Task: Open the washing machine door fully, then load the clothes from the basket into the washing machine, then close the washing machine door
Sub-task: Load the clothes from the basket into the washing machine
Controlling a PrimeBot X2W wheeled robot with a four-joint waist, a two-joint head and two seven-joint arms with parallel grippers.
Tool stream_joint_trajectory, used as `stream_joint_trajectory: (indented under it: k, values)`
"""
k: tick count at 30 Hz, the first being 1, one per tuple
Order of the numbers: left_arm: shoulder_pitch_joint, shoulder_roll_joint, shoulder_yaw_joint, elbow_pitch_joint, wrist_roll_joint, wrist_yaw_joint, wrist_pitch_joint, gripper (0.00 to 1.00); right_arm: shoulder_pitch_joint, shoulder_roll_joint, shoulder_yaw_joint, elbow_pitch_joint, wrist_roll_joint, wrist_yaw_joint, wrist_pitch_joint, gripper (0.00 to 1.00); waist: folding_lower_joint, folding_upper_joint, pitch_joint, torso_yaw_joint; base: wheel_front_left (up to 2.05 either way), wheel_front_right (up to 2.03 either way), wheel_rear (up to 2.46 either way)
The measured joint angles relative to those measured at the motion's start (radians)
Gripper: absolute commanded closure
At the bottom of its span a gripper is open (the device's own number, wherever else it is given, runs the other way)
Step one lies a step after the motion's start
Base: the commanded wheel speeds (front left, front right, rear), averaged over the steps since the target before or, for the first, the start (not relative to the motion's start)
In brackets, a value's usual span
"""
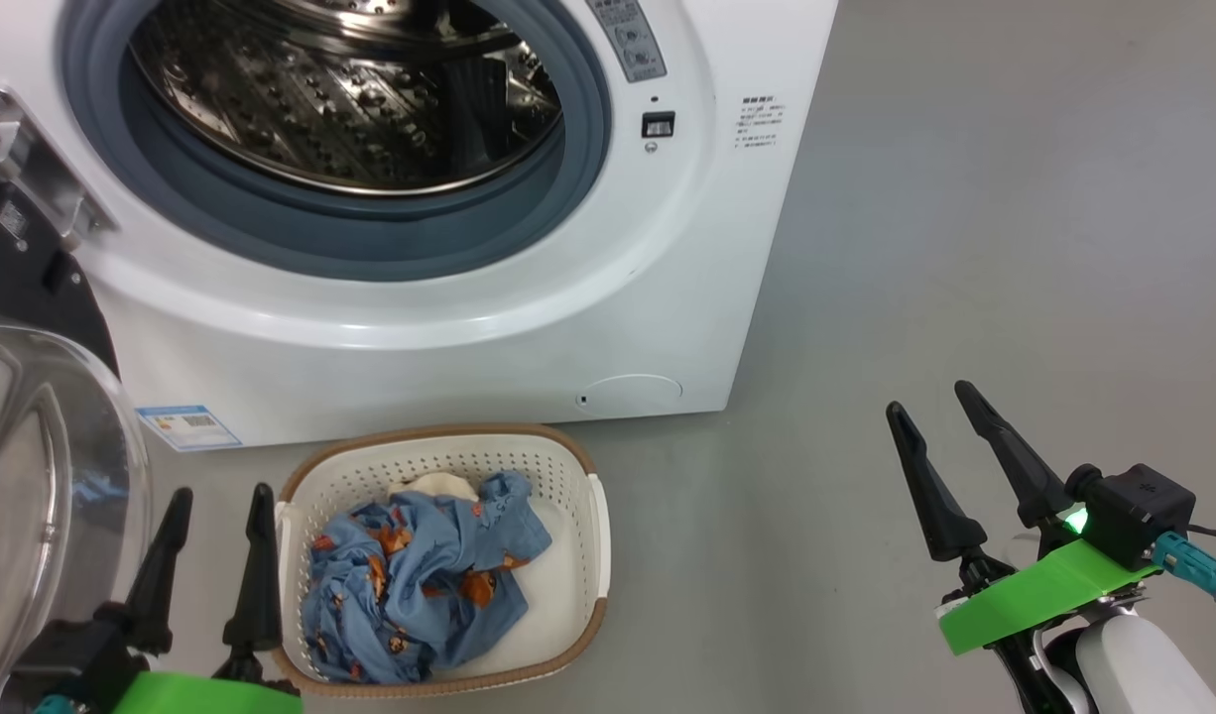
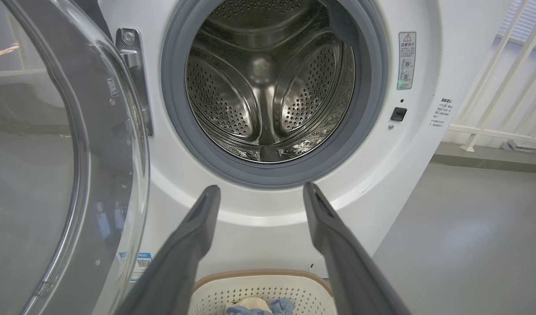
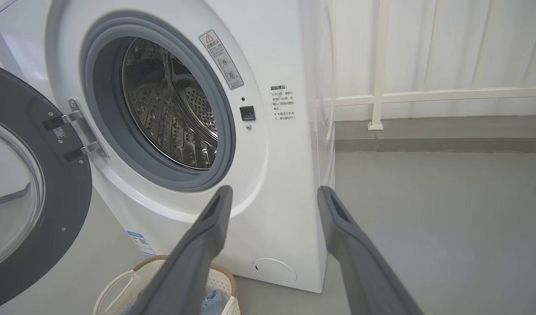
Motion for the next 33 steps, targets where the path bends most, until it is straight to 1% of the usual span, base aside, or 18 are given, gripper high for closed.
stream_joint_trajectory:
  k: [17,26,33]
  values:
    - [-0.089,0.005,-0.019,0.063,-0.012,0.000,0.000,0.00,-0.039,0.022,-0.009,-0.006,-0.013,0.000,0.000,0.00,0.0000,0.0000,0.098,-0.009,0.00,0.00,0.00]
    - [-0.159,0.013,-0.035,0.130,-0.029,-0.001,-0.003,0.00,-0.085,0.031,-0.012,-0.017,-0.015,0.000,0.000,0.00,0.0000,0.0000,0.168,-0.013,0.00,0.00,0.00]
    - [-0.230,0.031,-0.054,0.215,-0.052,-0.001,-0.003,0.00,-0.123,0.036,-0.016,-0.027,-0.022,0.000,0.000,0.00,0.0000,0.0000,0.234,-0.021,0.00,0.00,0.00]
